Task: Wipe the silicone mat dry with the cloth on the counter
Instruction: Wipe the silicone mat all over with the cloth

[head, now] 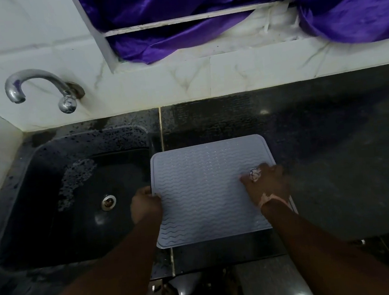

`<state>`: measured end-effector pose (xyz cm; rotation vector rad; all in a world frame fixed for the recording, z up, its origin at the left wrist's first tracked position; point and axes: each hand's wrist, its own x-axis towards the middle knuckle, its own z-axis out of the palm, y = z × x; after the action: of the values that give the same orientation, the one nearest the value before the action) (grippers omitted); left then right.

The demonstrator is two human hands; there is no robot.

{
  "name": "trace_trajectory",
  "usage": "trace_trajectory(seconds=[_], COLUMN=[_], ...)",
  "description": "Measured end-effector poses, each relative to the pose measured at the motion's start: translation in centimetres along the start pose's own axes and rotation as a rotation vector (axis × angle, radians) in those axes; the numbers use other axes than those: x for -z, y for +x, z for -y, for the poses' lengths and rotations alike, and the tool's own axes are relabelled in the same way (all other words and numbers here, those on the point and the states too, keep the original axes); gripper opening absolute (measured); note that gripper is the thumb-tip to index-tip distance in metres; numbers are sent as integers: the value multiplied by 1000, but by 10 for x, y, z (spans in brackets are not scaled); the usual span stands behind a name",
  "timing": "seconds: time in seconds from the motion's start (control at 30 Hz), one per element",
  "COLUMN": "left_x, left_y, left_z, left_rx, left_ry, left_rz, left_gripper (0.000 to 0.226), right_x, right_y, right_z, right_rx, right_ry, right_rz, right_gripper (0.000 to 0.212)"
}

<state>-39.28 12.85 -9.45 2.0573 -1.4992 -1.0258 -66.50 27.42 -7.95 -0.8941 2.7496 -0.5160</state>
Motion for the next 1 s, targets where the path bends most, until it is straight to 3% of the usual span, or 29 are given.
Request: trace_trajectory(seconds=[0.1,0.2,0.37,0.47,1.0], left_x=[1,4,9,12,17], left_y=[-1,2,5,9,30], left_z=[2,1,-2,-1,7], left_rx=[-114,-221,-348,-356,-336], left_ry=[129,296,442,469,330], left_rz=[6,16,80,106,202], left_gripper=[36,44,43,42,44], right_x=[-6,-1,9,5,-28], right_y=[-7,8,48,52,11], right_z=[-2,1,6,18,90], right_rx=[148,164,-40,-104,238], right_ry=[-208,-43,6,-8,-114], right_rz=[40,-21,-88,-46,147], right_gripper=[49,24,30,29,25])
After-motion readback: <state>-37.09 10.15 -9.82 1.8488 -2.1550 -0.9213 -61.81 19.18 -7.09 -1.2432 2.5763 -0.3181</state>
